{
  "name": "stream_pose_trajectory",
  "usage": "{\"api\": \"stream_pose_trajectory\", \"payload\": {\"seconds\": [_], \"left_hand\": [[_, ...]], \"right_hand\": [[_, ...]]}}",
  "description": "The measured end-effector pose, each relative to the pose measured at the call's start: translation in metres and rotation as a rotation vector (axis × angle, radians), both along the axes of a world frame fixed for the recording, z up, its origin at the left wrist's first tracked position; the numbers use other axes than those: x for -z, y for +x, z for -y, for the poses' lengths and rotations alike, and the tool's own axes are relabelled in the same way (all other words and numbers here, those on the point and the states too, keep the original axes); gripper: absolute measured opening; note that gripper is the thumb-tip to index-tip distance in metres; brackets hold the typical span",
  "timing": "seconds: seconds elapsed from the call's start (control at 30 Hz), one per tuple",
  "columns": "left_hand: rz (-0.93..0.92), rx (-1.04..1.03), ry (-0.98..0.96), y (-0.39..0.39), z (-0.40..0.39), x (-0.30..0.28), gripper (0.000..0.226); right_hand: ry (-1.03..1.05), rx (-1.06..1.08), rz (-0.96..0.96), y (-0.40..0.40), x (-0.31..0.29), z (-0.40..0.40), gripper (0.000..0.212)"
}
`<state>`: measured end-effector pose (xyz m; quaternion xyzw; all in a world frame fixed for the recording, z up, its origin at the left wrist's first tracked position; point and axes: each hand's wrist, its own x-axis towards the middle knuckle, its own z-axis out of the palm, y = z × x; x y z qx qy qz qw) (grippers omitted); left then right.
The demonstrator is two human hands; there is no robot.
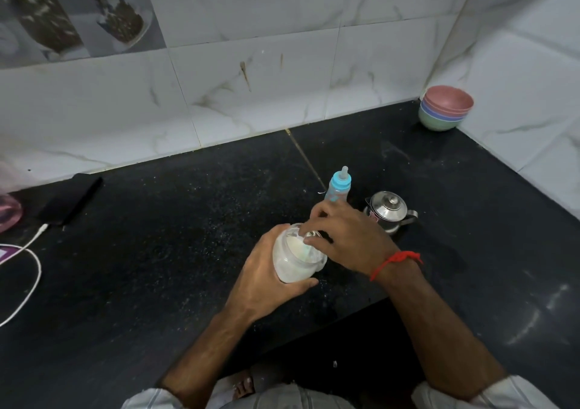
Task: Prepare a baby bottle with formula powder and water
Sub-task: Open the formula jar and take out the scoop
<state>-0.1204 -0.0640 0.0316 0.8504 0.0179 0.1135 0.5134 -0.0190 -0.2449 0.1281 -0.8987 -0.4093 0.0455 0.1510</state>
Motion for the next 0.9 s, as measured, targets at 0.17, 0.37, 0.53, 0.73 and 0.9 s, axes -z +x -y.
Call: {"api": "stream_pose_trajectory", "payload": {"seconds": [0.17,0.37,0.53,0.73,0.9], "left_hand": [[-0.018,-0.006,0.017,0.001,0.002,-0.001,0.109],[-0.009,-0.038,0.014,-0.003,0.000,-0.002,0.110],[-0.013,-0.052,0.019,-0.006,0.003,-0.004,0.112],[-0.025,-0.046,0.016,-0.006,0.008,-0.007,0.113],[-0.034,-0.037,0.034,-0.007,0.011,-0.008,0.115]], "right_hand": [[-0.260,-0.011,0.002,-0.001,-0.016,-0.012,0.028],[-0.044,0.100,-0.109,-0.008,-0.022,-0.010,0.015],[-0.094,0.092,0.005,-0.015,-0.026,-0.007,0.018],[-0.166,0.011,0.125,-0.020,-0.020,-0.008,0.020],[-0.045,0.158,-0.157,-0.013,-0.012,-0.003,0.018]]}}
